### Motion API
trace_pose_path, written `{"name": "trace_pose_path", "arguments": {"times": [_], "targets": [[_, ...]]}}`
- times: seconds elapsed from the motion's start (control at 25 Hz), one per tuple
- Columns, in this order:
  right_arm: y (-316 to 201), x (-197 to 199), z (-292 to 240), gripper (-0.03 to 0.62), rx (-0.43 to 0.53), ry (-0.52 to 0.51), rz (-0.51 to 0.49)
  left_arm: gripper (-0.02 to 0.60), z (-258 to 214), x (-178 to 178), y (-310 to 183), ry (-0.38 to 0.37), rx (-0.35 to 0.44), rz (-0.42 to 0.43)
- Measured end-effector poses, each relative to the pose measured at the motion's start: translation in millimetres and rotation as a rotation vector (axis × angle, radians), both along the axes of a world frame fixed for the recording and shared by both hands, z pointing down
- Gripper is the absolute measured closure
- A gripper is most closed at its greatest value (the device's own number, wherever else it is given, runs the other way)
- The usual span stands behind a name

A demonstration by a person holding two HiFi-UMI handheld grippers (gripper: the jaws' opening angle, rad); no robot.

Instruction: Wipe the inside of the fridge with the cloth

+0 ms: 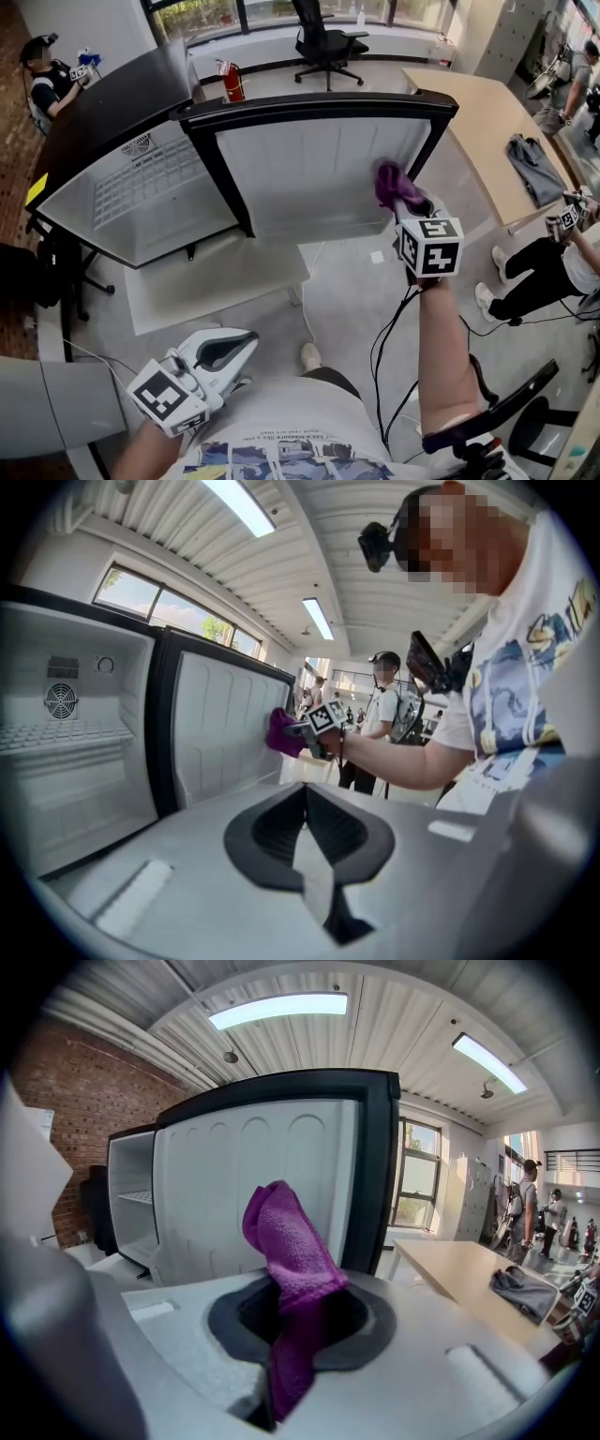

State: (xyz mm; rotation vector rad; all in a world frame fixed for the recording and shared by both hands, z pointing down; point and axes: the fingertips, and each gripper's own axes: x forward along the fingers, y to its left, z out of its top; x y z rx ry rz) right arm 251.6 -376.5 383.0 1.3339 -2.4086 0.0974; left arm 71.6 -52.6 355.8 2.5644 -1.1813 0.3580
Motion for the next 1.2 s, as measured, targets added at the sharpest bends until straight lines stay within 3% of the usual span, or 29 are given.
{"name": "trace_pose_path", "arguments": {"times": [0.36,0.6,0.8,1.0,1.2], "targets": [[45.2,-90.5,7.9,0.542,-0.015,-0.028,-0.213,0.575,1.0,-26.7,23.0,0.004,-0.004,-0.052],[71.2,-171.0,21.4,0.542,-0.039,-0.04,-0.36,0.575,2.1,-55.3,47.0,-0.001,-0.018,-0.128],[77.4,-221.5,32.8,0.542,-0.046,-0.037,-0.427,0.575,2.3,-80.1,64.6,-0.012,-0.029,-0.206],[72.5,-241.4,45.8,0.542,-0.052,-0.021,-0.44,0.575,3.7,-95.2,75.4,-0.029,-0.046,-0.261],[58.3,-229.1,53.5,0.542,-0.057,-0.01,-0.403,0.575,3.0,-94.6,69.0,-0.037,-0.05,-0.261]]}}
